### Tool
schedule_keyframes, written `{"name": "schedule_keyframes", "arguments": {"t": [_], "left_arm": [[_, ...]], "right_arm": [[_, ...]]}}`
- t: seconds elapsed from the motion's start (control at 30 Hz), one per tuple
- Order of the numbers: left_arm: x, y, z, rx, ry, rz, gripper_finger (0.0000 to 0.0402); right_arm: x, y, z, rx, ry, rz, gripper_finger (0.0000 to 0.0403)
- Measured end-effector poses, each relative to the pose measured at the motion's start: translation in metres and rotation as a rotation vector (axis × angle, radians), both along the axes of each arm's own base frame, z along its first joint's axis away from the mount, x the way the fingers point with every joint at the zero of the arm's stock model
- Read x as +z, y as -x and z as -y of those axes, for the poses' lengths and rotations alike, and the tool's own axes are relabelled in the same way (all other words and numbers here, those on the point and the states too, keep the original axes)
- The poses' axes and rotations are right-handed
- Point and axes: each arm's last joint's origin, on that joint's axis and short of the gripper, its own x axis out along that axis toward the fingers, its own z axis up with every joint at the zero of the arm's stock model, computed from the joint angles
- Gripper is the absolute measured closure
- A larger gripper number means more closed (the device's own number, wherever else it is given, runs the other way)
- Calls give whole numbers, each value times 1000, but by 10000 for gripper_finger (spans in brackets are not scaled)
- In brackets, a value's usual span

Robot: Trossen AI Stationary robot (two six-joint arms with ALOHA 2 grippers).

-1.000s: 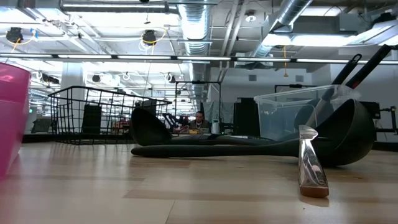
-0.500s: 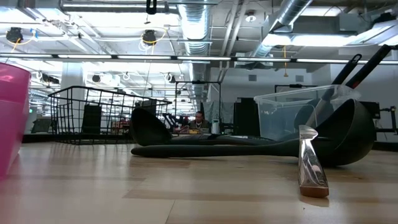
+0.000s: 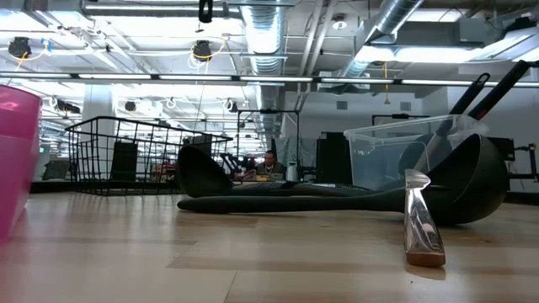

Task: Pick & Place Kitchen Items
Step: Put the slotted spatula into the transparent bin

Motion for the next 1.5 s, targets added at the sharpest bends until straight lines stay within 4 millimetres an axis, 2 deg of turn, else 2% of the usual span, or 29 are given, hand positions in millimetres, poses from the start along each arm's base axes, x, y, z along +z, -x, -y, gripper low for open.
{"name": "schedule_keyframes", "arguments": {"t": [0.27, 0.57, 0.7, 0.87, 1.03, 1.17, 1.27, 1.43, 1.5], "left_arm": [[-3, -4, 1, -6, -3, -10, 399], [-8, -10, 0, -6, -1, -30, 399], [-7, -9, 0, -7, -2, -25, 399], [-7, -9, 0, -6, -16, -22, 398], [-7, -9, 0, -12, 0, -26, 394], [-10, -11, -1, -15, 49, -67, 374], [-13, -12, -1, -22, 64, -100, 348], [-15, -13, 0, -50, 68, -132, 298], [-15, -13, 0, -44, 70, -131, 283]], "right_arm": [[4, -3, 2, 53, -24, 53, 198], [-2, -17, 9, 101, -64, 86, 205], [-6, -21, 10, 97, -71, 78, 258], [-7, -21, 10, 95, -79, 69, 379], [-8, -21, 11, 39, -118, 70, 388], [-9, -18, 13, -53, -121, 39, 390], [-1, -2, 14, -171, -96, -18, 390], [27, 37, 25, -431, -63, -7, 390], [26, 51, 30, -555, -5, -70, 390]]}}
